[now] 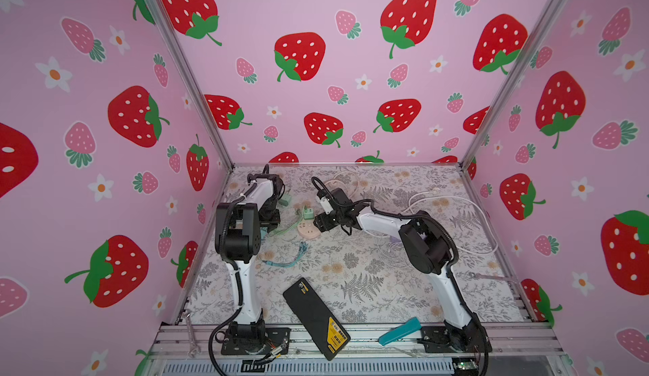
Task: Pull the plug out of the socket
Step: 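Carry the light-blue charger aside and open the left gripper over the table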
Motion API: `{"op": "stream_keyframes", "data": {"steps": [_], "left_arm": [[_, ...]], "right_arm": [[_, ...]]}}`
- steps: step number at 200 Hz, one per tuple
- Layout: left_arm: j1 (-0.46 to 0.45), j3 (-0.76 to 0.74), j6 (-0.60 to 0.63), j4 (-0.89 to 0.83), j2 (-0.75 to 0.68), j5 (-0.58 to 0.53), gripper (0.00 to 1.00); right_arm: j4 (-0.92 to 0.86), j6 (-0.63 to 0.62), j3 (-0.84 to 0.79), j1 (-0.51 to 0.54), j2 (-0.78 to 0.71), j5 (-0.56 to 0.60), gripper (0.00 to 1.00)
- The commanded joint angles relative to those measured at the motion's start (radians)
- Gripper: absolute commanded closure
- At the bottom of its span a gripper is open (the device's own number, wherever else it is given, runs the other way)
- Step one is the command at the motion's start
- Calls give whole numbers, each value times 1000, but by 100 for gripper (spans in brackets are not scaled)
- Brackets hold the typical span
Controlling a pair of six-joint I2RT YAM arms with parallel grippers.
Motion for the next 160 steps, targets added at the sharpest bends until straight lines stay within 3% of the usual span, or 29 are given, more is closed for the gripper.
{"op": "stream_keyframes", "data": {"steps": [1,52,106,133,160], "left_arm": [[-4,52,-8,-36,3,-11,48],[-5,93,1,-46,-72,27,45],[-34,123,1,-37,-275,77,42],[-60,131,0,-13,-361,24,39],[-80,64,44,121,-453,147,39]], "right_arm": [[-258,-46,-84,-7,160,166,24],[-258,-45,-84,-7,157,169,24],[-258,-45,-85,-7,154,169,24],[-258,-45,-86,-7,151,169,24],[-258,-44,-87,-7,152,169,24]]}}
